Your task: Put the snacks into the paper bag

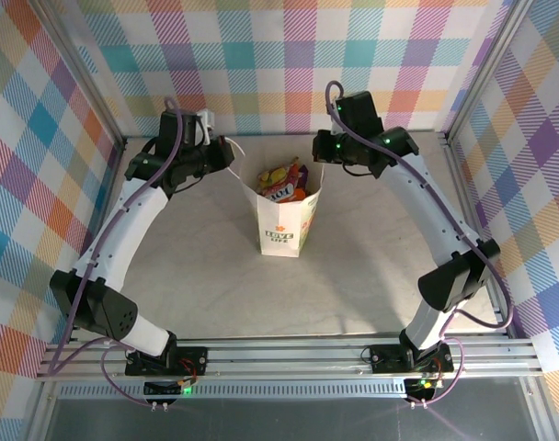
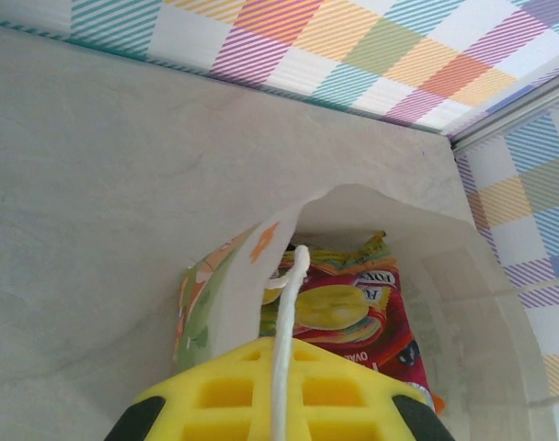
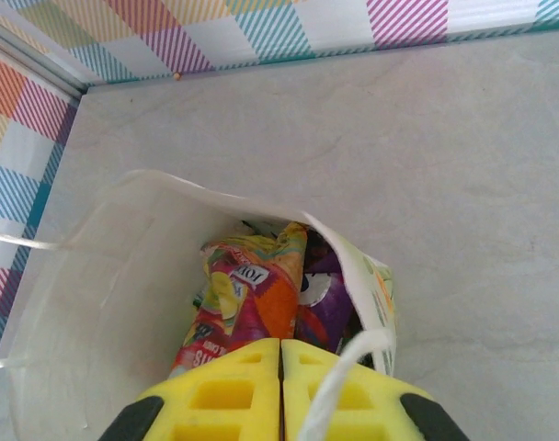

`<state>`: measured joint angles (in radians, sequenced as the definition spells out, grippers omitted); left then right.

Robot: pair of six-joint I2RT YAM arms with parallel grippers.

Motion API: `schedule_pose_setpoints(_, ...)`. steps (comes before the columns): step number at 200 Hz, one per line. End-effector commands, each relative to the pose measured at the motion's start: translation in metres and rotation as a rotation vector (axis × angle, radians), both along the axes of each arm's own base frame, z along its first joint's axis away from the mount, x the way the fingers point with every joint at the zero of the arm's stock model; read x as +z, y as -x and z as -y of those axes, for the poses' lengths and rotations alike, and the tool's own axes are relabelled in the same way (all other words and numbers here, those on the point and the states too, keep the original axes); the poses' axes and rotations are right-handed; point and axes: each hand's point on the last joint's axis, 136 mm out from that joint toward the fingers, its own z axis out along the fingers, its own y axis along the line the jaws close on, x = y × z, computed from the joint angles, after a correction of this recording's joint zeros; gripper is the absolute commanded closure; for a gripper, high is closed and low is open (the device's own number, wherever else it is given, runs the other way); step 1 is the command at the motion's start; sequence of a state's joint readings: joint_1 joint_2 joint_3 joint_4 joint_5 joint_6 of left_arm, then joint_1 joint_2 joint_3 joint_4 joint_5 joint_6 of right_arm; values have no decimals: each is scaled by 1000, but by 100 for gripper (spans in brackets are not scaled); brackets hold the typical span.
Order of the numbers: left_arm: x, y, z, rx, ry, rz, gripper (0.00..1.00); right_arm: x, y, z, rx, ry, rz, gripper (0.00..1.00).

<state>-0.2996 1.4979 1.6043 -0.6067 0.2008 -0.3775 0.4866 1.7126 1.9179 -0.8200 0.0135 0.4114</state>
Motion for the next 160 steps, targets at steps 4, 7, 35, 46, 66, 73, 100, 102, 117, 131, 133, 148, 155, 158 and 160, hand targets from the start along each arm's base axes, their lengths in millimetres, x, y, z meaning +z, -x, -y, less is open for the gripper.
schedule_pose_setpoints(4, 44, 5, -5, 17, 27, 155, 96, 15, -2, 0, -2, -65, 46, 88)
schedule_pose_setpoints(7, 44, 5, -5, 16, 27, 151, 95, 14, -2, 0, -6, -63, 44, 88)
schedule_pose_setpoints(35, 36, 10, -11, 37, 11, 135, 81, 10, 1, 10, -38, -41, 34, 77)
schedule_pose_setpoints(46, 36, 13, -14, 45, -2, 136, 74, 10, 6, 16, -52, -27, 33, 68)
schedule_pose_setpoints(66, 33, 22, -22, 46, -60, 127, 58, 11, 18, 27, -61, -5, 44, 42)
schedule_pose_setpoints(73, 31, 25, -26, 53, -81, 122, 55, 11, 23, 31, -65, 3, 55, 38)
schedule_pose_setpoints(100, 28, 38, -38, 76, -129, 126, 45, 14, 40, 48, -83, 24, 93, 29)
schedule_pose_setpoints(102, 28, 39, -38, 77, -130, 126, 44, 14, 41, 49, -82, 25, 96, 29)
schedule_pose_setpoints(117, 26, 45, -42, 85, -139, 124, 40, 16, 49, 58, -94, 35, 105, 26)
schedule_pose_setpoints(131, 24, 52, -46, 92, -149, 117, 37, 17, 57, 66, -104, 44, 114, 25)
schedule_pose_setpoints(133, 23, 52, -47, 93, -151, 116, 36, 17, 58, 67, -107, 45, 115, 24)
schedule_pose_setpoints(148, 20, 61, -54, 110, -175, 116, 31, 19, 67, 78, -127, 58, 134, 18)
schedule_pose_setpoints(155, 19, 65, -60, 126, -192, 117, 28, 20, 71, 84, -143, 64, 144, 16)
schedule_pose_setpoints(158, 18, 67, -62, 134, -198, 119, 27, 19, 73, 87, -149, 69, 146, 15)
schedule_pose_setpoints(160, 18, 68, -64, 139, -202, 119, 26, 19, 74, 89, -153, 73, 146, 15)
